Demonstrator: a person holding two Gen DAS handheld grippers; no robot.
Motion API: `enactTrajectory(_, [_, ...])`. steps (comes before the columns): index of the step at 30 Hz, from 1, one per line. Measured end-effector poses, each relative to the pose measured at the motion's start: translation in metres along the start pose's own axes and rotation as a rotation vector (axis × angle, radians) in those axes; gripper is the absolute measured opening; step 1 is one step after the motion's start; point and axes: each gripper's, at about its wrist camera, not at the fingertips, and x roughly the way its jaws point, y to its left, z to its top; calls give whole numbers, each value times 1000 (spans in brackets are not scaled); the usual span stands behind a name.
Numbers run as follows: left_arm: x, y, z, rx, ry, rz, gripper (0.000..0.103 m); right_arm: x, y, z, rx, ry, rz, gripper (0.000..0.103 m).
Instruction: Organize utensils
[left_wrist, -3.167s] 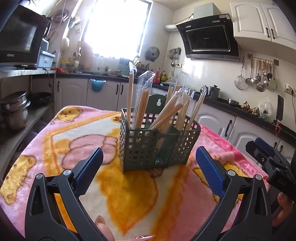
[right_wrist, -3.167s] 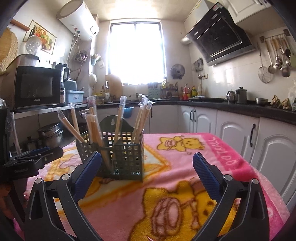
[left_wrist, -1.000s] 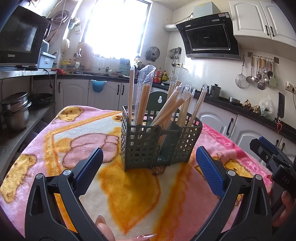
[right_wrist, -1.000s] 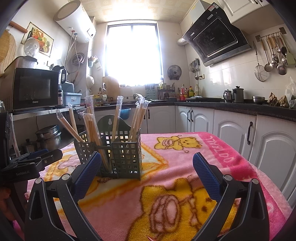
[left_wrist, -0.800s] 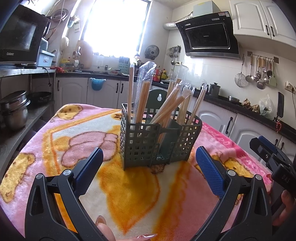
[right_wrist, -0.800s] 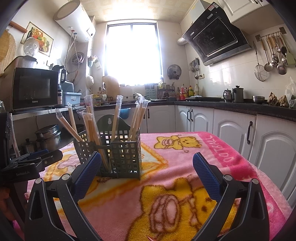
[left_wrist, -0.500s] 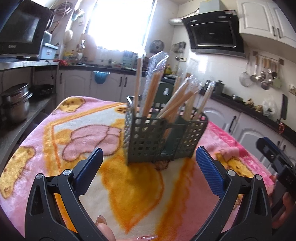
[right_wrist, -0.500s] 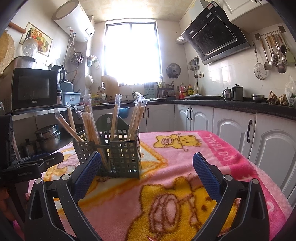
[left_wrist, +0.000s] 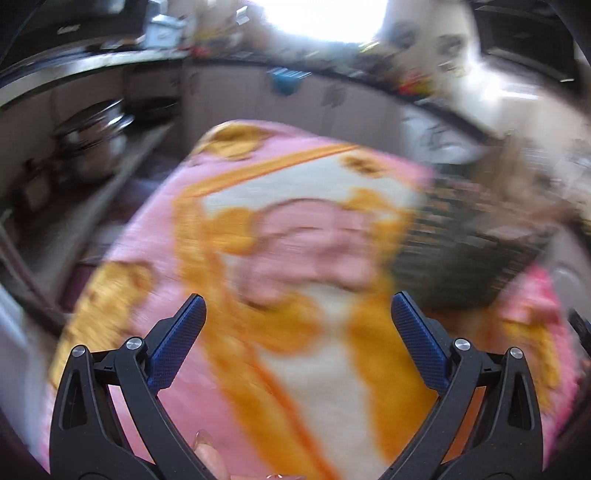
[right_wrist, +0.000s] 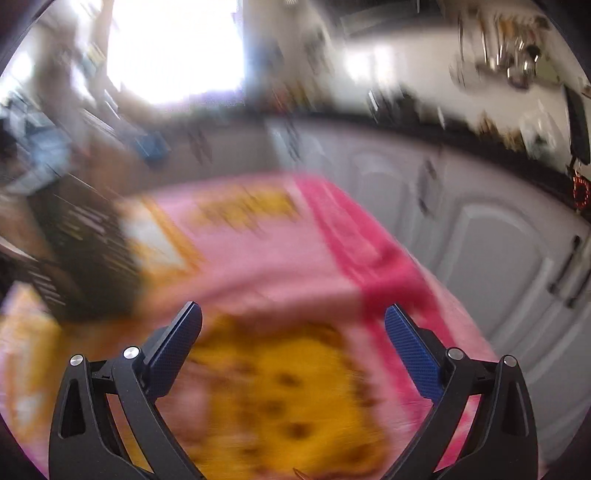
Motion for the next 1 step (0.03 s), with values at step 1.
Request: enactTrajectory(1, [18, 7, 7, -9, 43, 55, 93, 16, -4, 2, 1, 56, -24, 97])
